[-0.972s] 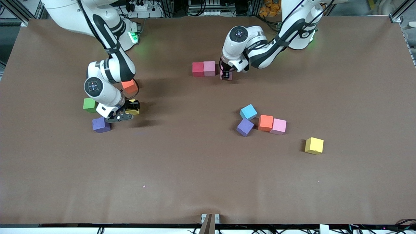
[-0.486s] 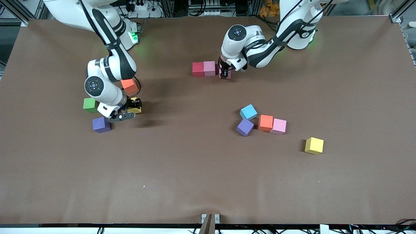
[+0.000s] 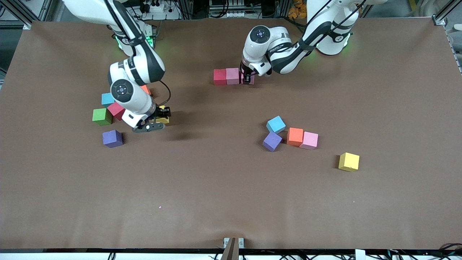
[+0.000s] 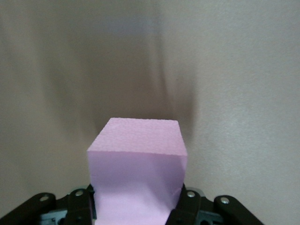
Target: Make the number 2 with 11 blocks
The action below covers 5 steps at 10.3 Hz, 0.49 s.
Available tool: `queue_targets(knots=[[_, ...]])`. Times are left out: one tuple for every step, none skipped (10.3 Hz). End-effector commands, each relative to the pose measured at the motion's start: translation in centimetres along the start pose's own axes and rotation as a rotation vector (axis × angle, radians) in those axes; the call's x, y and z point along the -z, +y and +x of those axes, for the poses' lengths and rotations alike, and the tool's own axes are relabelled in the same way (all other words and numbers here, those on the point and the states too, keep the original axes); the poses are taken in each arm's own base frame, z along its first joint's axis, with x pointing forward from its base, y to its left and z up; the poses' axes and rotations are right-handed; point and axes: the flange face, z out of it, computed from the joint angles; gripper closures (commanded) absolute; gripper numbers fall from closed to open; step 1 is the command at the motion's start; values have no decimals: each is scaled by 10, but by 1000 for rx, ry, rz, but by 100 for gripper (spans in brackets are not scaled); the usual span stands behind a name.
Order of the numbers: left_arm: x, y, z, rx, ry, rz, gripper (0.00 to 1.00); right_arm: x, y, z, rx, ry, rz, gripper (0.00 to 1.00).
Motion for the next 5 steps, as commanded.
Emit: queue_targets(knots=[[-6, -15, -9, 255, 10, -16, 78, 6, -11, 1, -20, -3, 10, 83], [-7, -14, -7, 259, 16, -16, 78, 7, -16, 1, -32, -1, 12, 83], [-7, -13, -7, 270, 19, -16, 78, 8, -24, 0, -38, 1, 11, 83], [-6, -8, -7, 286, 15, -20, 78, 8, -29, -1, -44, 4, 10, 83], [-7, -2, -6, 300, 14, -19, 76, 8, -31, -1, -43, 4, 11, 83]])
